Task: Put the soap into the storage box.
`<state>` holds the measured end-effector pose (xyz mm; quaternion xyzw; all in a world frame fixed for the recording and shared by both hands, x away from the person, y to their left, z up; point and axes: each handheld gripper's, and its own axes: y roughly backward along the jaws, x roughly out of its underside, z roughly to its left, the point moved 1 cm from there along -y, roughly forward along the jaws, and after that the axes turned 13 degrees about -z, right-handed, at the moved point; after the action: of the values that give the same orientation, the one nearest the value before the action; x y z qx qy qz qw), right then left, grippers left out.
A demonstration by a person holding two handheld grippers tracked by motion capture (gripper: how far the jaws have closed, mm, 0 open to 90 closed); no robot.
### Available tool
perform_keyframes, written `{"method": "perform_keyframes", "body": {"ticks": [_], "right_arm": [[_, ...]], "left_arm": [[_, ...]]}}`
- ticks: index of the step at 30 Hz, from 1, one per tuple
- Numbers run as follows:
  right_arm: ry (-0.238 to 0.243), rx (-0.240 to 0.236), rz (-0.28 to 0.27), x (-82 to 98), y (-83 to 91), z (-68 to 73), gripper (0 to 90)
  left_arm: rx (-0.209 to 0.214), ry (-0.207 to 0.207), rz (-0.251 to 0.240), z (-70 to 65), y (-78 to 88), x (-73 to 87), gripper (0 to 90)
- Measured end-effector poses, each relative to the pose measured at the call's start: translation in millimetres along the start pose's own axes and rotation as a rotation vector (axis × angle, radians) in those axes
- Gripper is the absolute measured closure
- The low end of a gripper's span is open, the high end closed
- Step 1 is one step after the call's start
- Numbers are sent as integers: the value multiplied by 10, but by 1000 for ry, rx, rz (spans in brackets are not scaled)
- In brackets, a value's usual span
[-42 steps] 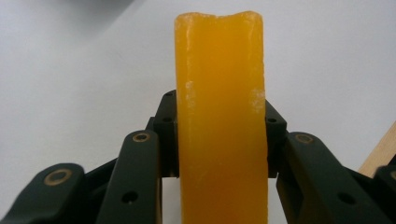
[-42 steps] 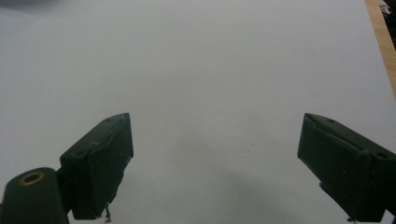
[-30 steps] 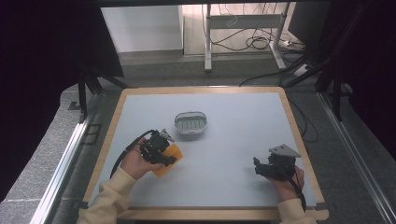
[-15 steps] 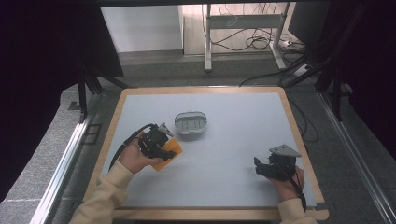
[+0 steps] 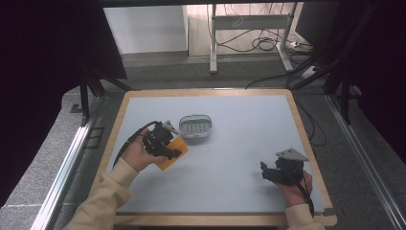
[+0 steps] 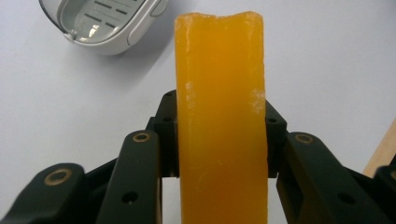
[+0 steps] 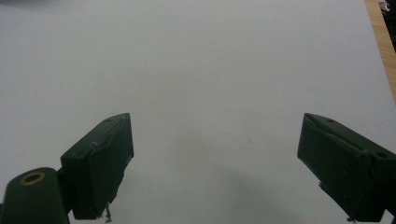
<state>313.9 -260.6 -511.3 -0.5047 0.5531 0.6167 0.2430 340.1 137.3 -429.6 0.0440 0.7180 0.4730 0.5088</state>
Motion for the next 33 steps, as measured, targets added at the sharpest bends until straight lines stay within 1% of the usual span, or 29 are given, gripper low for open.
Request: {"method": "perform_keyframes", "body": {"ticks": [2,3,4,6,8,13,15,18,19,20,22,23,24,25,26,33], "right_arm": [[0,0,1,1,-1,0,112],[0,0,0,1,-1,0,112],[0,0,0,1,-1,0,112],[1,-2,1,0,1,1,112],[-1,-2,1,1,2,0,113],[-3,-2,2,2,-3,-3,113],[-2,-2,2,2,-3,-1,113],[-2,-1,2,2,-3,1,113],[0,0,3,2,-3,2,113],[0,0,3,2,-4,2,113],[0,0,3,2,-3,1,113],[-2,0,4,3,-3,1,113],[-3,0,4,3,-3,1,113],[1,-1,4,4,-4,0,113],[-1,-1,4,3,-4,1,113],[-5,-1,3,1,-1,-2,115]], "left_arm": [[-3,-4,0,1,0,-9,624],[-5,-16,4,7,-5,-29,623],[-5,-16,4,7,-5,-29,623],[-10,-36,14,25,-11,-58,623],[-15,-43,14,38,-12,-77,623],[-18,-55,10,73,4,-111,624],[-8,-57,8,77,8,-126,624],[-6,-61,5,79,9,-144,623],[-7,-65,4,82,7,-152,623],[-22,-62,-11,93,4,-170,624],[-22,-63,-3,112,-2,-189,624],[-23,-65,-7,122,-7,-197,624],[-14,-63,-1,133,-15,-207,624],[-11,-71,-3,143,-18,-216,624],[-11,-71,-9,147,-21,-222,624],[10,-74,0,178,-53,-258,623]]}}
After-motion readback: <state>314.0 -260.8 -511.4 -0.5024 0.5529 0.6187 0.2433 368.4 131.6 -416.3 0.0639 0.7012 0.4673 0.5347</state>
